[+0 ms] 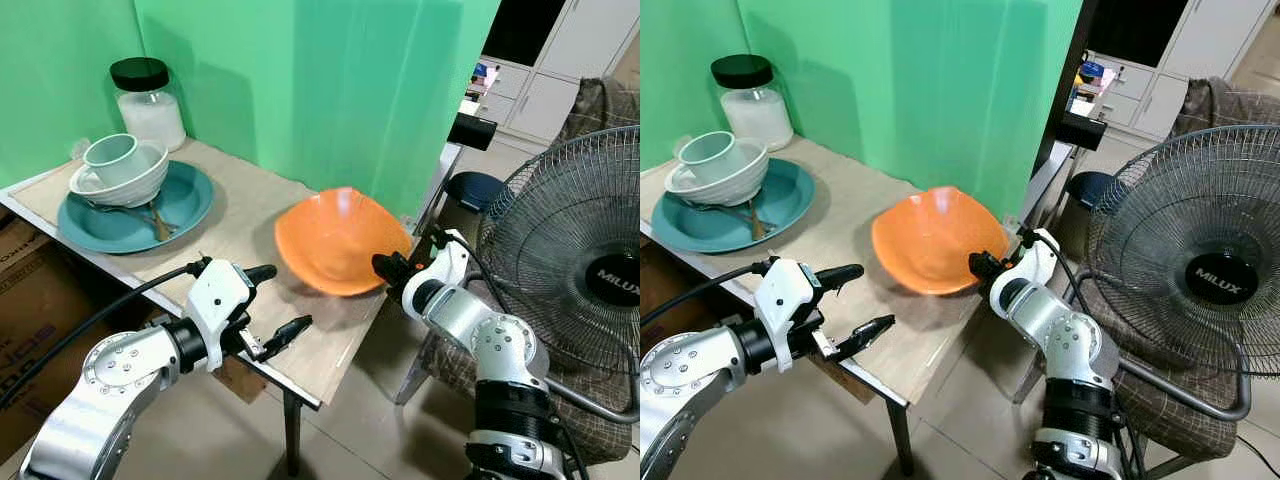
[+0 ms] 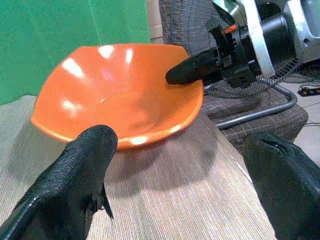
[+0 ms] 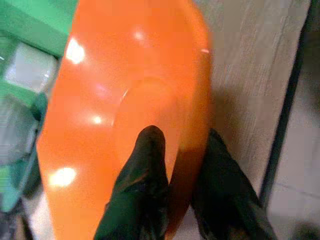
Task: Setting the table
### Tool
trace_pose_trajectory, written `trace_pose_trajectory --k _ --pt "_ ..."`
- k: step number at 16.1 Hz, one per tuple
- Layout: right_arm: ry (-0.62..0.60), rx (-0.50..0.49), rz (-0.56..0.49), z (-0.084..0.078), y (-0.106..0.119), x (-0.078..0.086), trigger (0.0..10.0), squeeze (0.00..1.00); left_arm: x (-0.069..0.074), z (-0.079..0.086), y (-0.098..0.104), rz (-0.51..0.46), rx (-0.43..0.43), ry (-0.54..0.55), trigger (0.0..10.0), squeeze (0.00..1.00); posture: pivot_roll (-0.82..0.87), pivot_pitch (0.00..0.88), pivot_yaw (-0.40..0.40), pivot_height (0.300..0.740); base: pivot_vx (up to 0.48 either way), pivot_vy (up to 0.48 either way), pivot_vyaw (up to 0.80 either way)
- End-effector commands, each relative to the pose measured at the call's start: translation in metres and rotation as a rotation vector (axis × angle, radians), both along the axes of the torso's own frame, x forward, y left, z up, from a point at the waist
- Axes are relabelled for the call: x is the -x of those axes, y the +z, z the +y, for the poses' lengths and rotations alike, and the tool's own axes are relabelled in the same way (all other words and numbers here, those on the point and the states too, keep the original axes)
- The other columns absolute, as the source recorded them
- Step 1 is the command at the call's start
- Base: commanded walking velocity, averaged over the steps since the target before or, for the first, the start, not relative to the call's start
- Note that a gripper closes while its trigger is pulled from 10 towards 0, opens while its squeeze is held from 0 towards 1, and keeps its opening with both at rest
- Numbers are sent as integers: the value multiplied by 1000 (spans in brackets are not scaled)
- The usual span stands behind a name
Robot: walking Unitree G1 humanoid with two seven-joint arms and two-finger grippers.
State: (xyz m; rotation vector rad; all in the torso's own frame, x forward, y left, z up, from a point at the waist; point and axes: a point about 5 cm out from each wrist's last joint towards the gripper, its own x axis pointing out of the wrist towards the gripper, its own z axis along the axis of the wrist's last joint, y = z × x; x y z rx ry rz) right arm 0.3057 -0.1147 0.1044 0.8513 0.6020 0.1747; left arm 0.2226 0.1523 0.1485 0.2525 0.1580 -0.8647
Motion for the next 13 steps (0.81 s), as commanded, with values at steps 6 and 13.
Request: trace_pose_trajectory --k 6,13 --pt "-1 -33 -218 -5 35 3 0 0 2 -5 5 -28 0 -12 10000 1000 136 0 -73 740 0 0 0" --pt "-168 312 -658 -72 98 66 10000 0 -1 -7 30 -182 96 151 10000 827 55 0 -46 740 0 0 0"
